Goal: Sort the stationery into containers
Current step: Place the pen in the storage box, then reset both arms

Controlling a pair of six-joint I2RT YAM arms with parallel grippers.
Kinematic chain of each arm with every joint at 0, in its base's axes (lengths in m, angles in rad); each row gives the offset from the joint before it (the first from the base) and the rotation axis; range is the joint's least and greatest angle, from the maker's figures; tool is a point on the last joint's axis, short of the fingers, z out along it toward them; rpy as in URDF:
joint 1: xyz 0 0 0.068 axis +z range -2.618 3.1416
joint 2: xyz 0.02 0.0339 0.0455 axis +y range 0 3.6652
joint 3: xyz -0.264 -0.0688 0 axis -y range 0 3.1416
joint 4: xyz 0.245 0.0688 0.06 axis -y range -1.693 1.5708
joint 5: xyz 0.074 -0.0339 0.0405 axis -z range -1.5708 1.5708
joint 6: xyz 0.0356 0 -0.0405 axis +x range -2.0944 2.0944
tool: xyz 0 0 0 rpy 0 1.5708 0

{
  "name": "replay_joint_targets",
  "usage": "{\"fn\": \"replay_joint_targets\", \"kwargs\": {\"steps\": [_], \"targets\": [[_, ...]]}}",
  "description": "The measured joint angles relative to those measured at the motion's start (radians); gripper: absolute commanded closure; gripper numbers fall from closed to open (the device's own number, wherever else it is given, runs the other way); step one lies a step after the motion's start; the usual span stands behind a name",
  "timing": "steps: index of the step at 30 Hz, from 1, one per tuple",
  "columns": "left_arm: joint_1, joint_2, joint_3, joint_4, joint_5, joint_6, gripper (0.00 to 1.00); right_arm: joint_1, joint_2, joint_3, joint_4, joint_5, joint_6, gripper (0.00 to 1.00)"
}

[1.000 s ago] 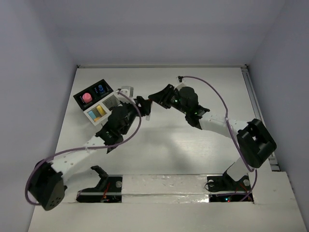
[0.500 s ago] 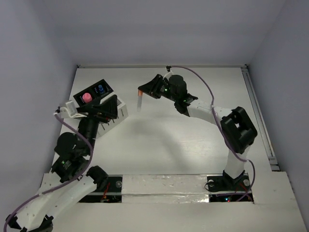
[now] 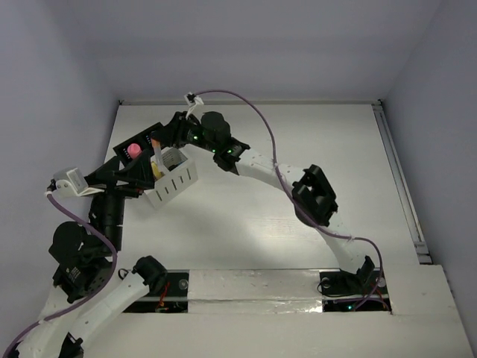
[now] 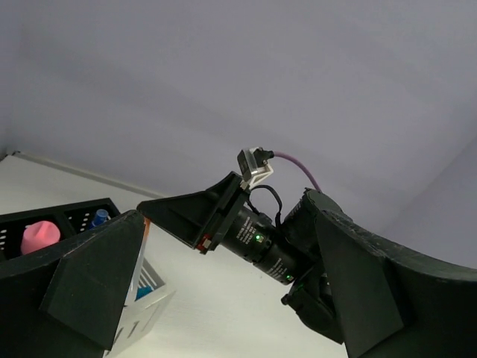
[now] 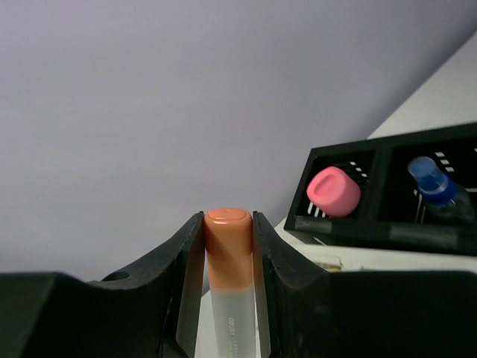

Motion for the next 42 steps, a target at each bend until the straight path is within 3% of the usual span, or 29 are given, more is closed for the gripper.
{"fn": "replay_joint_targets", "kwargs": {"steps": [7, 16, 18, 19, 22, 25, 37, 42], "targets": [[0.0, -0.034, -0.047, -0.006, -0.039, 0.04, 0.01, 0.049, 0.211, 0.286, -0.031, 0.042, -0.117, 1.0], [0.0, -0.034, -0.069, -0.005, -0.047, 0.069, 0.01, 0.061, 0.307, 0.336, -0.057, 0.082, -0.209, 0.98], [0.0, -0.034, -0.071, -0.005, -0.05, 0.074, 0.01, 0.063, 0.306, 0.319, -0.029, 0.082, -0.225, 0.87], [0.0, -0.034, -0.071, -0.005, -0.05, 0.075, 0.01, 0.064, 0.303, 0.301, -0.011, 0.082, -0.232, 0.74], [0.0, -0.034, -0.071, -0.004, -0.056, 0.076, 0.01, 0.07, 0.297, 0.256, 0.006, 0.081, -0.252, 0.53], [0.0, -0.034, -0.072, -0.003, -0.064, 0.076, 0.01, 0.078, 0.297, 0.236, 0.006, 0.074, -0.273, 0.41], [0.0, -0.032, -0.072, -0.003, -0.078, 0.068, 0.01, 0.085, 0.117, 0.046, 0.033, 0.038, -0.293, 0.01], [0.0, -0.001, -0.063, -0.016, -0.069, 0.046, 0.01, 0.082, -0.121, -0.167, 0.063, 0.05, -0.328, 0.0]]}}
